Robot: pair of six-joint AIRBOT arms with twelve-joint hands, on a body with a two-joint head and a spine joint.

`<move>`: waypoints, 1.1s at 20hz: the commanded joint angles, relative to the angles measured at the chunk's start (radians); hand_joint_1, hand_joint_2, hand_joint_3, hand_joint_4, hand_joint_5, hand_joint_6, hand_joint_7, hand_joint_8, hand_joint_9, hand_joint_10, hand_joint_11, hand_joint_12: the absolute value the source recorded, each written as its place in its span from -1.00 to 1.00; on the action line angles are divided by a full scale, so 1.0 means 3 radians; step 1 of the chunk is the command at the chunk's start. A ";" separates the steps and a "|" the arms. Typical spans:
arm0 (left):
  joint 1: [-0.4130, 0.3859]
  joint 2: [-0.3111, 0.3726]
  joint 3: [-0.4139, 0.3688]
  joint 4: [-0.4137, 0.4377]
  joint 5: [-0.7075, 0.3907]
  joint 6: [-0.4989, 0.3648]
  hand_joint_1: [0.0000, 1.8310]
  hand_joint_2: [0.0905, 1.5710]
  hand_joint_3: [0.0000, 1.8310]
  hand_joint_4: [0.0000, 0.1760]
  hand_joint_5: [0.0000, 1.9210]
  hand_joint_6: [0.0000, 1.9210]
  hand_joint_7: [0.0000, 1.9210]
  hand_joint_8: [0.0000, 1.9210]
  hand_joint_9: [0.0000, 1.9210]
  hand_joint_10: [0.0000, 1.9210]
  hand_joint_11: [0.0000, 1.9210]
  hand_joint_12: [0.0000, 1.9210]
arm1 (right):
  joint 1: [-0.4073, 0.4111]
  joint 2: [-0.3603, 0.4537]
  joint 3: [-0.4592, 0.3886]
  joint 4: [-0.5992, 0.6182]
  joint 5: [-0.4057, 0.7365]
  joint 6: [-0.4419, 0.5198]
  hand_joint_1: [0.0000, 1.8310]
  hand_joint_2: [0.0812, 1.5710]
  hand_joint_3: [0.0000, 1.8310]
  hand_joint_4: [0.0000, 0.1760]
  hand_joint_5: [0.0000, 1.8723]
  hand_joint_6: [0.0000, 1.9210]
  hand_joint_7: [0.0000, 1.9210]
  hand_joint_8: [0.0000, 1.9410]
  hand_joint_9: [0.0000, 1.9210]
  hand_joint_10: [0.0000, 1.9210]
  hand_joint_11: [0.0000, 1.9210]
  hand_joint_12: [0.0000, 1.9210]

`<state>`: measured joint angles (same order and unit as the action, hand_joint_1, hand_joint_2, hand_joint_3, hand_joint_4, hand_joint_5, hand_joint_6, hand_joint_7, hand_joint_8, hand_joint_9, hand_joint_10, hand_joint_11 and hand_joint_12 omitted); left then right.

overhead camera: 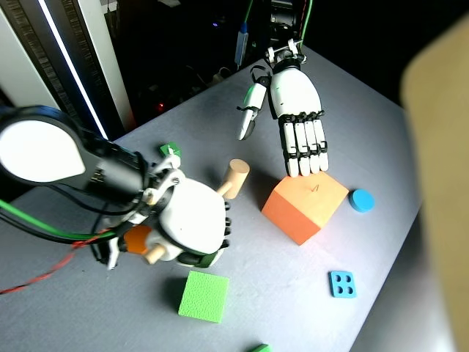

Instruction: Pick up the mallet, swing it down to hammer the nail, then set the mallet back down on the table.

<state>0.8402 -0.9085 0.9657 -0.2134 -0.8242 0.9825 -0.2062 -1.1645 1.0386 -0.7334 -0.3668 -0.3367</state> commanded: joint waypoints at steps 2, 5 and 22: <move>-0.0004 -0.0011 0.0018 0.0065 -0.0246 -0.0003 -1.00 0.51 -1.00 -1.00 -0.88 -1.00 -0.88 -0.99 -0.91 -0.99 -0.97 -0.98 | 0.0150 0.0148 -0.0053 -0.0083 0.0101 0.0075 -0.62 0.98 -1.00 -1.00 0.07 1.00 0.15 1.00 0.12 1.00 0.07 1.00; -0.0004 -0.0010 0.0019 0.0078 -0.0217 -0.0003 -1.00 0.52 -1.00 -1.00 -0.88 -0.99 -0.89 -1.00 -0.93 -1.00 -0.98 -0.98 | 0.0269 0.0307 -0.0126 -0.0630 0.0056 0.0635 -0.66 0.99 -1.00 -1.00 0.03 1.00 0.13 1.00 0.10 1.00 0.05 1.00; -0.0006 -0.0011 0.0037 0.0106 -0.0198 -0.0003 -1.00 0.51 -1.00 -1.00 -0.88 -0.99 -0.88 -0.99 -0.91 -0.99 -0.98 -0.97 | 0.0334 -0.0241 0.0319 -0.3157 -0.0148 0.3344 -0.71 0.99 -1.00 -1.00 0.02 1.00 0.12 1.00 0.09 1.00 0.07 1.00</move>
<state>0.8402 -0.9085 0.9722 -0.1947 -0.8188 0.9855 -0.1230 -1.2438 1.1358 -1.6386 -0.4007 0.6643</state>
